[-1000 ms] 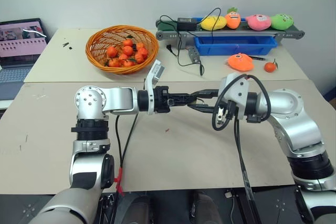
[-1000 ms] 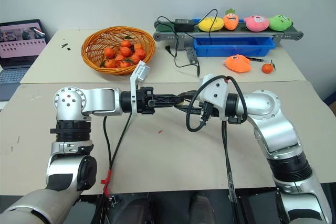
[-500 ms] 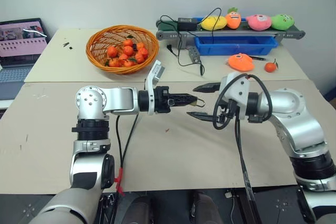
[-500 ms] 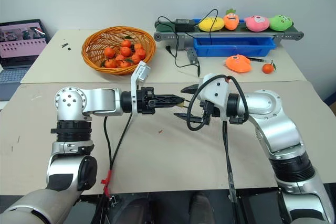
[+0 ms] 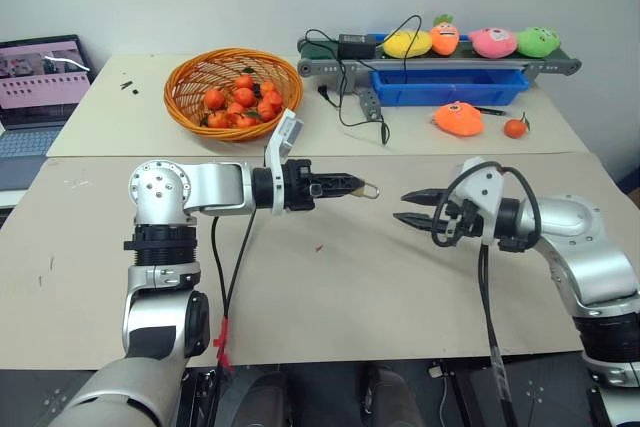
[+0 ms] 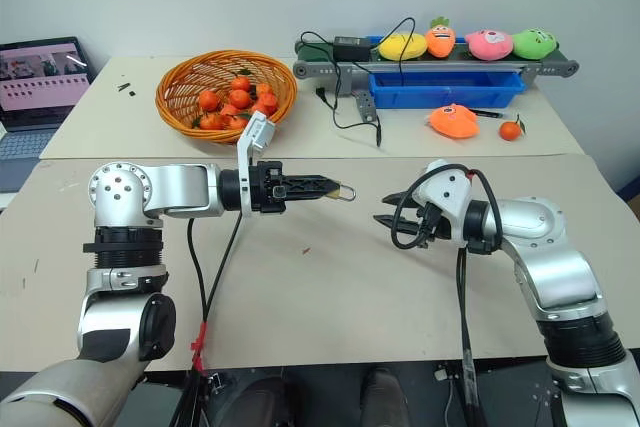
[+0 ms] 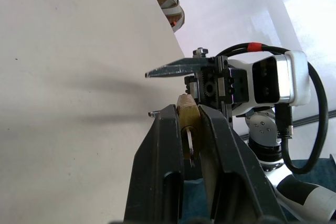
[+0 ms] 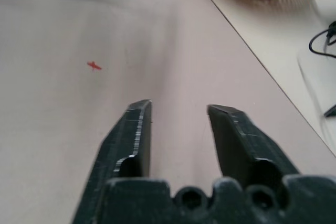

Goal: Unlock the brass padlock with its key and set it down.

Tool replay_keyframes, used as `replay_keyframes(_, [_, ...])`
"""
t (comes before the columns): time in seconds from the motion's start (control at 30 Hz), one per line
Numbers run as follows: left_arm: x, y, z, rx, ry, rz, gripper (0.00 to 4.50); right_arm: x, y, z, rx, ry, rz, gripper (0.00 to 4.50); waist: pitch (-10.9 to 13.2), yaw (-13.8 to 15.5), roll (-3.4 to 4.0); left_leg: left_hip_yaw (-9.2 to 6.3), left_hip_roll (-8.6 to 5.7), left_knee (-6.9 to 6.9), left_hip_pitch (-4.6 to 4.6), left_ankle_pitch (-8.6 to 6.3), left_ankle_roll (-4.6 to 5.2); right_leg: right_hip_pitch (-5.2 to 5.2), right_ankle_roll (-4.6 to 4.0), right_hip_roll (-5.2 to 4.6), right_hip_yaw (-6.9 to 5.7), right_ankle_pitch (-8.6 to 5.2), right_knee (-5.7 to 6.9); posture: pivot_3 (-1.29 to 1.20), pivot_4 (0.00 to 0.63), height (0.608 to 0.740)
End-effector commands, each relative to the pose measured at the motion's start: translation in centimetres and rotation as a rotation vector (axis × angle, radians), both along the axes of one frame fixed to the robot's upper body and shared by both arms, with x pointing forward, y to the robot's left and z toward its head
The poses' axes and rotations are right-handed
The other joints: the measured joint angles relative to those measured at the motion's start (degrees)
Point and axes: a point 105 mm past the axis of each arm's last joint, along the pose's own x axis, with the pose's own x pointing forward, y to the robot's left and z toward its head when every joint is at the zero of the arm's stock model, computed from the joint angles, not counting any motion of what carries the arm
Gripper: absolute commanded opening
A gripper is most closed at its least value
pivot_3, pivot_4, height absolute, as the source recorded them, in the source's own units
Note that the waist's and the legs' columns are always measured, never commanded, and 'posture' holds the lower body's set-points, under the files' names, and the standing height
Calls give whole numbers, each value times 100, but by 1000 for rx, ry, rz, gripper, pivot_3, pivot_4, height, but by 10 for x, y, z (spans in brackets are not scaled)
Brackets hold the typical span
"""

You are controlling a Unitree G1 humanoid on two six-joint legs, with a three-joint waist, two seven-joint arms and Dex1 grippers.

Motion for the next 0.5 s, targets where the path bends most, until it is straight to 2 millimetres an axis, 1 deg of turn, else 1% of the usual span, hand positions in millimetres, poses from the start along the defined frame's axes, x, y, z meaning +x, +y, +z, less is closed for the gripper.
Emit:
replay_keyframes(0.03, [-2, -2, 15, -46, -45, -9, 36, -4, 13, 21, 32, -73, 42, 273, 0, 3, 0, 0, 0, 0, 0, 0, 0, 0, 0, 0, 0, 0, 0, 0, 150, 740])
replay_keyframes(0.07, [-2, -2, 15, -46, -44, -9, 36, -5, 17, 24, 41, -74, 51, 41, 0, 5, 0, -1, 1, -1, 0, 0, 0, 0, 0, 1, 0, 0, 0, 0, 150, 740])
replay_keyframes(0.3, [-3, -5, 16, -50, -42, -11, 36, -12, 30, 34, 61, -68, 83, 41, 0, 20, 0, -1, 0, -1, 1, 0, 0, 0, 0, 1, -1, 0, 0, 0, 150, 740])
replay_keyframes(0.5, [-3, -7, 15, -51, -40, -15, 36, -15, 33, 38, 71, -60, 89, 41, 0, 25, 0, 0, 0, -1, 0, 0, 0, 0, 0, 1, -1, 0, 0, 0, 150, 740])
